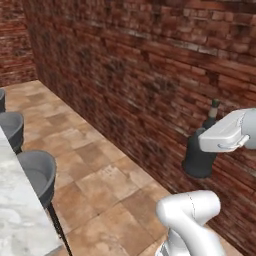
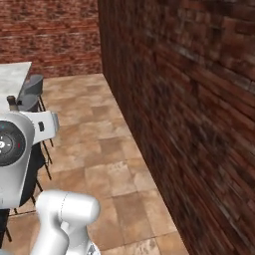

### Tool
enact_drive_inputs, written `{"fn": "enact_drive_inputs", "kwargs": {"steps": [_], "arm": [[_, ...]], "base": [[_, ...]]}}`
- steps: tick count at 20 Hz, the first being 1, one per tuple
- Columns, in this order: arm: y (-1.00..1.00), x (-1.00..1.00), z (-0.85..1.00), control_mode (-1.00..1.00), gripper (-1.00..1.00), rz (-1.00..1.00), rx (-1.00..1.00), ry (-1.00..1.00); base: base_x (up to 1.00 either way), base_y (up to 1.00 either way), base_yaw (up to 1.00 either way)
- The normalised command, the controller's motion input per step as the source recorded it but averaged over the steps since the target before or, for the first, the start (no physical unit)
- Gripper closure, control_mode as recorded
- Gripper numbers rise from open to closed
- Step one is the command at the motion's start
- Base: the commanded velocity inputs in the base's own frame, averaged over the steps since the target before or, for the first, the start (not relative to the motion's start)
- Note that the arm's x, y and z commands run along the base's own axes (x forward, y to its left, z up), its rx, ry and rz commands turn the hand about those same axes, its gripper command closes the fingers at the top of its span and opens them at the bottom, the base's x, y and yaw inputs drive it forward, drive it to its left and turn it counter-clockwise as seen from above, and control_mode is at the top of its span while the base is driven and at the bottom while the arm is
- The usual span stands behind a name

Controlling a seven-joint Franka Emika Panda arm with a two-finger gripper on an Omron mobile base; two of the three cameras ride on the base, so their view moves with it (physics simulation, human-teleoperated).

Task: Get the candle and the liquor from the cabinet and move them to the dining counter.

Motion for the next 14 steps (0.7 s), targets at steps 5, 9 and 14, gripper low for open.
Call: {"fn": "enact_drive_inputs", "kwargs": {"steps": [5, 9, 14], "arm": [[0.0, 0.0, 0.0, 1.0, 1.0, 0.0, 0.0, 0.0], [0.0, 0.0, 0.0, 1.0, 1.0, 0.0, 0.0, 0.0], [0.0, 0.0, 0.0, 1.0, 1.0, 0.0, 0.0, 0.0]], "base": [[0.79, -0.12, 0.26], [0.79, -0.12, 0.26], [0.79, -0.11, 0.27]]}}
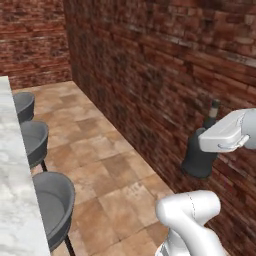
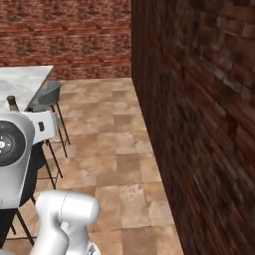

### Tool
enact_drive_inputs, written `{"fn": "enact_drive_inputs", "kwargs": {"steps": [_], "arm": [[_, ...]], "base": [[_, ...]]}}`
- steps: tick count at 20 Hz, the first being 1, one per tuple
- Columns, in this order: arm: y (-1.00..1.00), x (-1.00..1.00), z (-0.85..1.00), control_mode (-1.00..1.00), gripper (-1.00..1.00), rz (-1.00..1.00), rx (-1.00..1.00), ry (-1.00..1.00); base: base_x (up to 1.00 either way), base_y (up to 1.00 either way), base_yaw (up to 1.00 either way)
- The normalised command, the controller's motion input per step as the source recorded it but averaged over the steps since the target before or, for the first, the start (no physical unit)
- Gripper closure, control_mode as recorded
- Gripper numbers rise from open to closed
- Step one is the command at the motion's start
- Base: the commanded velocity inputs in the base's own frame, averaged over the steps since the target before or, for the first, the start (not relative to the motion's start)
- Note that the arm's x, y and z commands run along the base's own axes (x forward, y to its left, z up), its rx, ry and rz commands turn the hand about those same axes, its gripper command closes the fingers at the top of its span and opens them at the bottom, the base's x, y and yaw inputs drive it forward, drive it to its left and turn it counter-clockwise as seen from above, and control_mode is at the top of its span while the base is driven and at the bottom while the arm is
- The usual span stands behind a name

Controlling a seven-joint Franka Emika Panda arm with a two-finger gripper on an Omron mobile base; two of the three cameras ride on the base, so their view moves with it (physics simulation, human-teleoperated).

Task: Get the candle and the liquor from the cabinet and move them to the dining counter.

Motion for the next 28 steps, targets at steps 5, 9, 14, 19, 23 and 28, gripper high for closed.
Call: {"fn": "enact_drive_inputs", "kwargs": {"steps": [5, 9, 14, 19, 23, 28], "arm": [[0.0, 0.0, 0.0, 1.0, 1.0, 0.0, 0.0, 0.0], [0.0, 0.0, 0.0, 1.0, 1.0, 0.0, 0.0, 0.0], [0.0, 0.0, 0.0, 1.0, 1.0, 0.0, 0.0, 0.0], [0.0, 0.0, 0.0, 1.0, 1.0, 0.0, 0.0, 0.0], [0.0, 0.0, 0.0, 1.0, 1.0, 0.0, 0.0, 0.0], [0.0, 0.0, 0.0, 1.0, 1.0, 0.0, 0.0, 0.0]], "base": [[0.78, -0.1, 0.28], [0.77, -0.1, 0.28], [0.76, -0.12, 0.27], [0.74, -0.12, 0.29], [0.69, -0.13, 0.35], [0.64, -0.13, 0.41]]}}
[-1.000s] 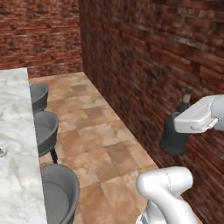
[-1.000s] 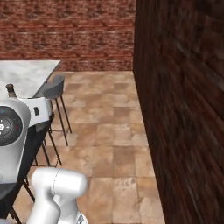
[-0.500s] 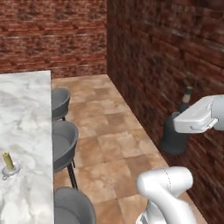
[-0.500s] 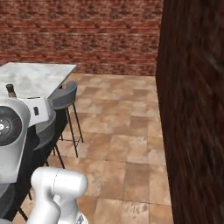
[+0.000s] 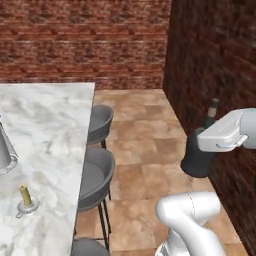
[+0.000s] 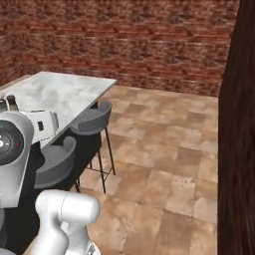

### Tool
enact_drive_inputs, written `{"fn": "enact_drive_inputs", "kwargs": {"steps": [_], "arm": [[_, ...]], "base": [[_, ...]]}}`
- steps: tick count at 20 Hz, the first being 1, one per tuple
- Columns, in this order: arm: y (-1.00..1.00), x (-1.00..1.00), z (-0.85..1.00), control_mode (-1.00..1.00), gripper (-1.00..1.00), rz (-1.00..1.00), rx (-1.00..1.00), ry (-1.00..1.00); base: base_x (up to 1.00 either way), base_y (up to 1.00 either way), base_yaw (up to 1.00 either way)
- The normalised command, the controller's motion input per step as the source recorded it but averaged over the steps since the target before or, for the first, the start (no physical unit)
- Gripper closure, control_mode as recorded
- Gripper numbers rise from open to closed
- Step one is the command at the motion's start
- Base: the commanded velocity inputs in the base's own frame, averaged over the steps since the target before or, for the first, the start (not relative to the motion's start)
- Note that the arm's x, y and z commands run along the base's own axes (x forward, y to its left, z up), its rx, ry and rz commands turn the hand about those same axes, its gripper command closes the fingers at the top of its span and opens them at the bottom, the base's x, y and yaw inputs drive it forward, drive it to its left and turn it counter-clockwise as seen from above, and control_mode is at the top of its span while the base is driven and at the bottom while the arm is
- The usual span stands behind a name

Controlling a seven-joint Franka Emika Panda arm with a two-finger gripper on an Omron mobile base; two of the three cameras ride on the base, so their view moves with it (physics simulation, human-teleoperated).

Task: Get the candle and the liquor from the cabinet and move them to the dining counter.

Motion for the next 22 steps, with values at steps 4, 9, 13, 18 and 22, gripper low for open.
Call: {"fn": "enact_drive_inputs", "kwargs": {"steps": [4, 9, 13, 18, 22], "arm": [[0.0, 0.0, 0.0, 1.0, 1.0, 0.0, 0.0, 0.0], [0.0, 0.0, 0.0, 1.0, 1.0, 0.0, 0.0, 0.0], [0.0, 0.0, 0.0, 1.0, 1.0, 0.0, 0.0, 0.0], [0.0, 0.0, 0.0, 1.0, 1.0, 0.0, 0.0, 0.0], [0.0, 0.0, 0.0, 1.0, 1.0, 0.0, 0.0, 0.0]], "base": [[0.6, -0.12, 0.45], [0.58, -0.14, 0.44], [0.49, -0.16, 0.46], [0.34, -0.22, 0.46], [0.16, -0.26, 0.5]]}}
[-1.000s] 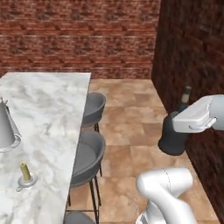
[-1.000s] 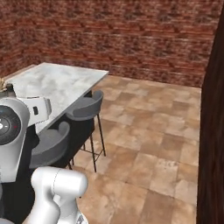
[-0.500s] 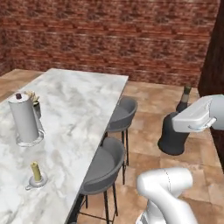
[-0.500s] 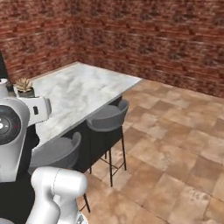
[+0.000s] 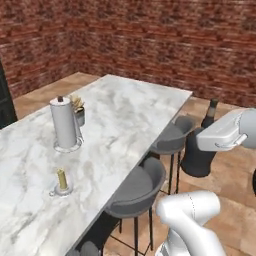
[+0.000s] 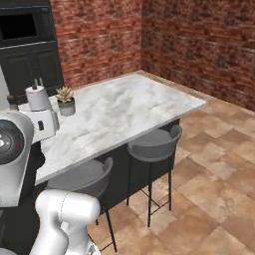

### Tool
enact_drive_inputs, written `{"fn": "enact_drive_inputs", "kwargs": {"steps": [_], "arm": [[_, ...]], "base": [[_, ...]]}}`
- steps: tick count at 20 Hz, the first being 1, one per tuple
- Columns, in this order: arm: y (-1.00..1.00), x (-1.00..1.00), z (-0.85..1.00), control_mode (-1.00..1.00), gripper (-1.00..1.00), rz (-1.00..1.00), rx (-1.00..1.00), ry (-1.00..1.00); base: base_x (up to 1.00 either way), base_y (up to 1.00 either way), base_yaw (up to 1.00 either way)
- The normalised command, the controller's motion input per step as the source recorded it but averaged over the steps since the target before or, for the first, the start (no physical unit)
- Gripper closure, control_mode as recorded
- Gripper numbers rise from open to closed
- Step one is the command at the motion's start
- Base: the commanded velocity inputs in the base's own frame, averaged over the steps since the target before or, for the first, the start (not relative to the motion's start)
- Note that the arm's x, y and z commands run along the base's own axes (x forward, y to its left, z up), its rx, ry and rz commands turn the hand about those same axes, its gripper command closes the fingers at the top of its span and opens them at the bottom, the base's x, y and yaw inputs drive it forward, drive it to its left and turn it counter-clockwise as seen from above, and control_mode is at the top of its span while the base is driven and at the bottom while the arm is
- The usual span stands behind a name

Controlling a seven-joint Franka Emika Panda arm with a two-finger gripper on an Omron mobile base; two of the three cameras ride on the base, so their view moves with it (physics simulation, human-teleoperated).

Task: Get the candle and the liquor from the cabinet and move them to the dining counter.

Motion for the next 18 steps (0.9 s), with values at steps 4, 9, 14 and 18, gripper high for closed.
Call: {"fn": "enact_drive_inputs", "kwargs": {"steps": [4, 9, 14, 18], "arm": [[0.0, 0.0, 0.0, 1.0, 1.0, 0.0, 0.0, 0.0], [0.0, 0.0, 0.0, 1.0, 1.0, 0.0, 0.0, 0.0], [0.0, 0.0, 0.0, 1.0, 1.0, 0.0, 0.0, 0.0], [0.0, 0.0, 0.0, 1.0, 1.0, 0.0, 0.0, 0.0]], "base": [[0.05, -0.15, 0.67], [0.02, -0.11, 0.73], [0.25, -0.32, 0.38], [0.42, -0.35, 0.24]]}}
